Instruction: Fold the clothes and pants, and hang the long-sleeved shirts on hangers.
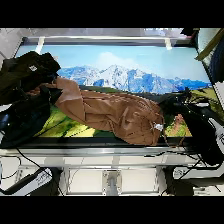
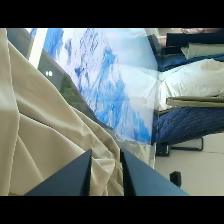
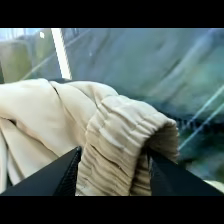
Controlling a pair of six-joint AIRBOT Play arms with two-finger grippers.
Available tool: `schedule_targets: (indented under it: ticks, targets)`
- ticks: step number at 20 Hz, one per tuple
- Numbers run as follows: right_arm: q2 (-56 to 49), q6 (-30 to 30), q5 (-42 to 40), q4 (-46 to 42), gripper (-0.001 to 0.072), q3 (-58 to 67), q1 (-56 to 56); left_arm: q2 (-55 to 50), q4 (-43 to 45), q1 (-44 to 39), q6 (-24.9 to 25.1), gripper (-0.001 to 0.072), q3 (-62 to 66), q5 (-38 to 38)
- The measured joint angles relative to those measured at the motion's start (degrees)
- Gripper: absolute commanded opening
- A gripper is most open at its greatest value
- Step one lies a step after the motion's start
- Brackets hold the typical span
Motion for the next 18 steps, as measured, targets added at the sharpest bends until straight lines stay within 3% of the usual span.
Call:
schedule_targets:
  ticks: [2,8,16,17,18]
  targets:
    - [-0.7,-1.1,-0.2,0.3,0.0028,0.5,0.9,0.0,0.0,0.0,0.0,0.0202,0.0,0.0]
    - [-0.8,-0.7,0.7,0.4,0.003,10.3,0.2,0.0,0.0,0.0,0.1,0.0202,0.0,0.0]
    - [-7.0,11.0,-7.8,-9.0,0.0031,31.4,-2.2,0.0,0.0,-0.1,0.1,0.0202,0.0,0.0]
    - [-9.0,12.8,-8.6,-9.6,0.0046,33.9,-2.2,0.0,0.0,-0.2,0.1,0.0202,0.0,-0.2]
    - [-11.0,14.3,-9.0,-10.2,0.0179,36.2,-2.2,0.0,0.0,-0.2,0.1,0.0202,0.0,-0.3]
